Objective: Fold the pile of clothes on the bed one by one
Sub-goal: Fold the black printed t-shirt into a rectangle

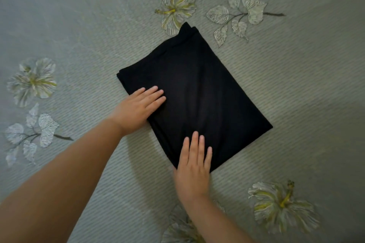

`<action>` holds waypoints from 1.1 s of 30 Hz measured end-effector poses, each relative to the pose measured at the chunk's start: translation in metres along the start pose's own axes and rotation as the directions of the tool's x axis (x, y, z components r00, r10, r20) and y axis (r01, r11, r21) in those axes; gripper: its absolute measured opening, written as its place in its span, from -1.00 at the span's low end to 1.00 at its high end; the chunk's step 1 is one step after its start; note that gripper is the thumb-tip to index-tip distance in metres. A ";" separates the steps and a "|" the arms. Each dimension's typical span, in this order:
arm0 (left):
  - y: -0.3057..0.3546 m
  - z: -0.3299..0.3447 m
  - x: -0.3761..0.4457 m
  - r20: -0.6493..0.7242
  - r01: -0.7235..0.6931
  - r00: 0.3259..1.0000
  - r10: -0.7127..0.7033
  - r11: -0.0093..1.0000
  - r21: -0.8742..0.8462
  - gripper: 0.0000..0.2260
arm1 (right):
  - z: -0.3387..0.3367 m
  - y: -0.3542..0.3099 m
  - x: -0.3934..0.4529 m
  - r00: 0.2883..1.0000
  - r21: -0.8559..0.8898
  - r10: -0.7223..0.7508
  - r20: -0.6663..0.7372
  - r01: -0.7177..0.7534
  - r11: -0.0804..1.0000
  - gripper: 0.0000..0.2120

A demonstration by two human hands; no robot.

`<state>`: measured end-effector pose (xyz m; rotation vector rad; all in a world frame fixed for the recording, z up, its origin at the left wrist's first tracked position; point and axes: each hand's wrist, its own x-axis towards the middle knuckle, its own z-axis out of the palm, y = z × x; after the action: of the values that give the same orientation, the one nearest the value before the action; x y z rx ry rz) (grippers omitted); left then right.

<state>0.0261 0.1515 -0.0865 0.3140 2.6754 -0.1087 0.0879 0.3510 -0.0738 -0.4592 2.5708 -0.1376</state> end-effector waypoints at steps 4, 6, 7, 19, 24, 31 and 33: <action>0.003 -0.004 0.018 -0.023 0.173 0.984 -0.174 0.983 -0.056 -0.46 | -0.001 0.017 0.007 0.983 -0.010 -0.124 -0.132 0.124 0.992 -0.37; 0.011 -0.003 0.021 -0.015 0.237 0.971 -0.238 0.969 -0.063 -0.47 | -0.006 0.031 0.011 0.974 0.008 -0.160 -0.160 0.163 0.987 -0.44; 0.016 -0.004 0.019 -0.005 0.254 0.967 -0.255 0.966 -0.054 -0.47 | -0.012 0.040 0.013 0.977 0.014 -0.159 -0.143 0.163 0.987 -0.40; 0.100 -0.109 0.029 -0.380 0.067 0.916 -0.130 0.982 -0.175 -0.52 | -0.148 0.199 0.015 0.932 0.047 -0.316 -0.177 0.329 0.943 -0.34; 0.152 -0.174 0.097 -0.414 0.029 0.902 -0.125 0.973 -0.230 -0.46 | -0.195 0.286 0.029 0.965 0.156 -0.203 -0.165 0.229 0.961 -0.38; 0.257 -0.261 0.229 -0.405 -0.009 0.909 -0.095 0.969 -0.246 -0.47 | -0.276 0.445 0.060 0.952 0.126 -0.102 -0.288 0.144 0.982 -0.38; 0.291 -0.295 0.278 -0.426 -0.051 0.903 -0.049 0.974 -0.221 -0.48 | -0.309 0.498 0.067 0.939 0.127 -0.071 -0.335 0.120 0.985 -0.35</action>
<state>-0.2720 0.5274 0.0496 0.2924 3.0846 0.3028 -0.2713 0.7975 0.0681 -0.5452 2.8373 -0.4714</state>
